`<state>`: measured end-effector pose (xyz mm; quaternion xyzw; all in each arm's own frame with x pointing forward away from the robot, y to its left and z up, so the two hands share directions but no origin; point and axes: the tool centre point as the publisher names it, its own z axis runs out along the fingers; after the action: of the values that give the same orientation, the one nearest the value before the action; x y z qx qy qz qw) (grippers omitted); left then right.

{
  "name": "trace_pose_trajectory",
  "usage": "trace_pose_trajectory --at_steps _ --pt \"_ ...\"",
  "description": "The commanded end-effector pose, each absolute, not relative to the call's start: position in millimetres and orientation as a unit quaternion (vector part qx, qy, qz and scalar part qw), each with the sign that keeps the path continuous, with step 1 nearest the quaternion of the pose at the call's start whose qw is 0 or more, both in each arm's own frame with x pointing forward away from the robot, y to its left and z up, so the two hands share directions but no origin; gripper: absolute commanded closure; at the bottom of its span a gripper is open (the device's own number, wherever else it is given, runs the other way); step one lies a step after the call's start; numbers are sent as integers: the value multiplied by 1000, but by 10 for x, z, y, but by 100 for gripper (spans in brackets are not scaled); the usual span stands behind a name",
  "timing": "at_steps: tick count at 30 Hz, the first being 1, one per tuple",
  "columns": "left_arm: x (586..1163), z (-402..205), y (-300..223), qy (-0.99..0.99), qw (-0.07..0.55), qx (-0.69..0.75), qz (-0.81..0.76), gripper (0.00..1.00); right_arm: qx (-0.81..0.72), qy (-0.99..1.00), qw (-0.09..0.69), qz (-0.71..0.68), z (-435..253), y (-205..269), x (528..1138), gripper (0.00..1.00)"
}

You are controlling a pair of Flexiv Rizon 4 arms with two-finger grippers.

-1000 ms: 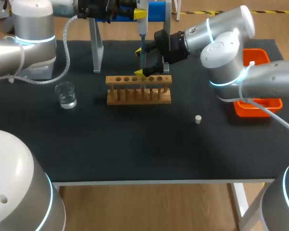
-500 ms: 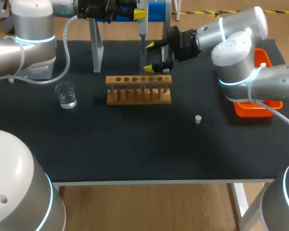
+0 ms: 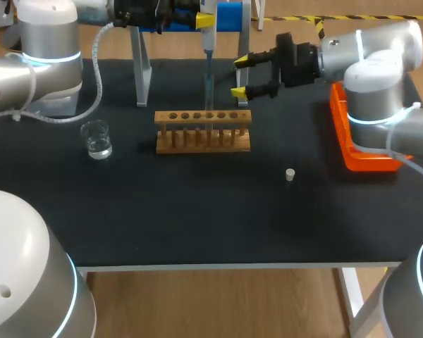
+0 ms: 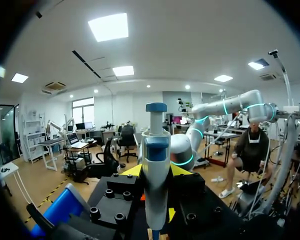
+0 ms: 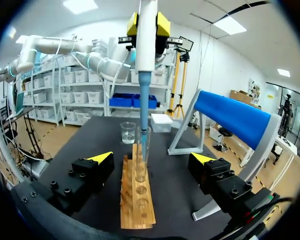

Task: Invert the test tube, pick up the pipette, mount the tip to pipette, aspirate from beaker and dispense into the tube, eject the tip, return the pipette, and cap with the stopper.

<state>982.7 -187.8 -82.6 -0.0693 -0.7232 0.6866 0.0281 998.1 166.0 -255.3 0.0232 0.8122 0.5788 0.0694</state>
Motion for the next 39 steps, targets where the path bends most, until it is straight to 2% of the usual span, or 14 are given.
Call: trace_pose_trajectory --at_steps 1,23,39 --pt "9828 -819 -1873 -724 29 -70 686 100 26 808 63 585 -2417 1523 9904 0" --pt "9828 -819 -1873 -724 29 -70 686 100 40 754 94 649 -1125 1204 9549 0" --pt "9828 -819 -1873 -724 29 -70 686 100 19 714 80 696 -593 1457 9666 0"
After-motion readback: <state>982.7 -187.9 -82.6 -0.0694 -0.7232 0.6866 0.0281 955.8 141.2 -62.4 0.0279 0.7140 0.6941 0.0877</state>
